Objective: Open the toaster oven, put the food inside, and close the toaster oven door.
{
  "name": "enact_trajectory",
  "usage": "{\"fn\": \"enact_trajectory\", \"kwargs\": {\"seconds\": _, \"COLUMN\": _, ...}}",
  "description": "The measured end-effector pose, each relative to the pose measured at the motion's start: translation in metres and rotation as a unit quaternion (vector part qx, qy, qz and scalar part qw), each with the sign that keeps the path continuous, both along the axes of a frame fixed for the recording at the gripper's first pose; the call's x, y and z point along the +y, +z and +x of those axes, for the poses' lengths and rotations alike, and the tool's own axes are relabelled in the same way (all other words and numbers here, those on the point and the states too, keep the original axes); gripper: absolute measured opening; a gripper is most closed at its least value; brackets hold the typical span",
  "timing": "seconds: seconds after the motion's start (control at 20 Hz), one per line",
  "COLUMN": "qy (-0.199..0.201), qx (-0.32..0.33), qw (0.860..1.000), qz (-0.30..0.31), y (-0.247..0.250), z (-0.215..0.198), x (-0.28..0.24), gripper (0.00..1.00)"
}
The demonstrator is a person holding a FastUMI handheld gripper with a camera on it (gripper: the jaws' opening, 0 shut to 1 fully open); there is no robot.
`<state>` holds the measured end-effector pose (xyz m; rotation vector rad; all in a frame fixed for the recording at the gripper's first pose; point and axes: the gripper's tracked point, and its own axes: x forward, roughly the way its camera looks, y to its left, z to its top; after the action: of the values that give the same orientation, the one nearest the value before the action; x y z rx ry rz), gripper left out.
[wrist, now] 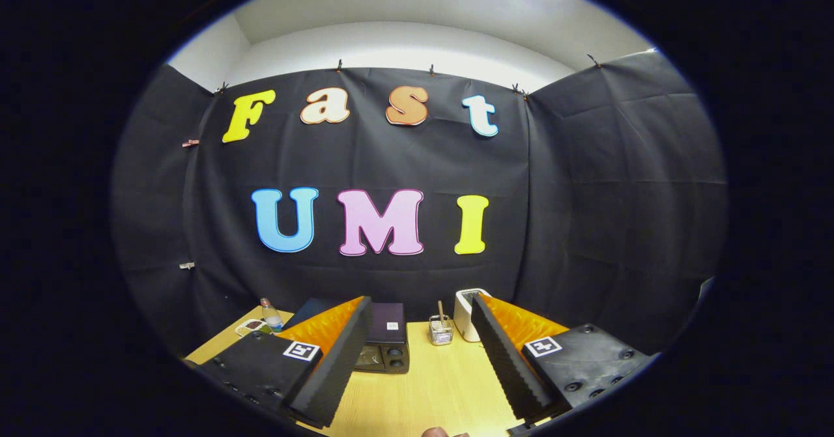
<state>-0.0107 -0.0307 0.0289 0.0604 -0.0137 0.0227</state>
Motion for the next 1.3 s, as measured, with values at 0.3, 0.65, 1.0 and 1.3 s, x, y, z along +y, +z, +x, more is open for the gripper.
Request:
{"fn": "enact_trajectory", "kwargs": {"seconds": 0.3, "qy": -0.002, "qx": 0.002, "qw": 1.0, "qz": 0.008, "y": 0.001, "z": -0.004, "x": -0.01, "gripper": 0.98}}
{"fn": "enact_trajectory", "kwargs": {"seconds": 0.65, "qy": 0.005, "qx": 0.006, "qw": 1.0, "qz": 0.019, "y": 0.001, "z": 0.003, "x": -0.021, "gripper": 0.98}}
{"fn": "enact_trajectory", "kwargs": {"seconds": 1.0, "qy": 0.008, "qx": 0.006, "qw": 1.0, "qz": 0.013, "y": -0.006, "z": 0.015, "x": -0.034, "gripper": 0.98}}
{"fn": "enact_trajectory", "kwargs": {"seconds": 1.3, "qy": 0.008, "qx": 0.003, "qw": 1.0, "qz": 0.005, "y": -0.009, "z": 0.02, "x": -0.031, "gripper": 0.98}}
